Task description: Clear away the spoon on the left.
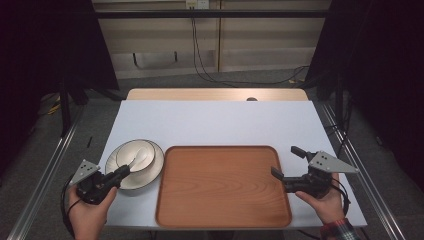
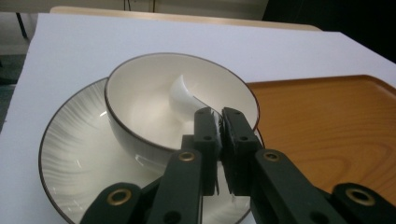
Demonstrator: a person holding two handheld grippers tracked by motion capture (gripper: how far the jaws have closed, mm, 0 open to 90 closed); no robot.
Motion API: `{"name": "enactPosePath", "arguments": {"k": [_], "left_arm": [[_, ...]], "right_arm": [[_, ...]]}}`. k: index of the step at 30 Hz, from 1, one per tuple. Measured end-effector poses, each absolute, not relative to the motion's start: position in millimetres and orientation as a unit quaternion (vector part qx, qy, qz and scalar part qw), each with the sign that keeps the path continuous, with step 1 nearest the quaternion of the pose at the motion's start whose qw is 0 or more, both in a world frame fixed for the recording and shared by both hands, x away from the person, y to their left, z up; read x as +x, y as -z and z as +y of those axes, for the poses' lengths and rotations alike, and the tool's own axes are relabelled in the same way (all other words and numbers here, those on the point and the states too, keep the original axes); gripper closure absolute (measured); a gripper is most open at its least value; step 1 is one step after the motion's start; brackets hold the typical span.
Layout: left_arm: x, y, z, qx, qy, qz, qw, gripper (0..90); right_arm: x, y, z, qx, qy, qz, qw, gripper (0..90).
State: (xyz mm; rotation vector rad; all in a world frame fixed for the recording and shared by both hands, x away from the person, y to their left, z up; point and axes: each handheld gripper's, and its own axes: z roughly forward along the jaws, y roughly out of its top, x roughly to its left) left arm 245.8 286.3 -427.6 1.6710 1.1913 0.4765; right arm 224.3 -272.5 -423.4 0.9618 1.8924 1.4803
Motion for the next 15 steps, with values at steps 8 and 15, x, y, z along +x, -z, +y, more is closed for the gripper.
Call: {"name": "enactPosePath", "arguments": {"k": [8,15], "left_arm": [[257,418,287,0.681,-0.199,0.492,0.505,84.9],[272,411,288,0.664,-0.209,0.494,0.521,84.8]], "right_arm": [[223,423,-273,0.361,-0.552,0.701,0.272,3.1],[224,423,-273,0.358,-0.552,0.702,0.273,3.1]]}}
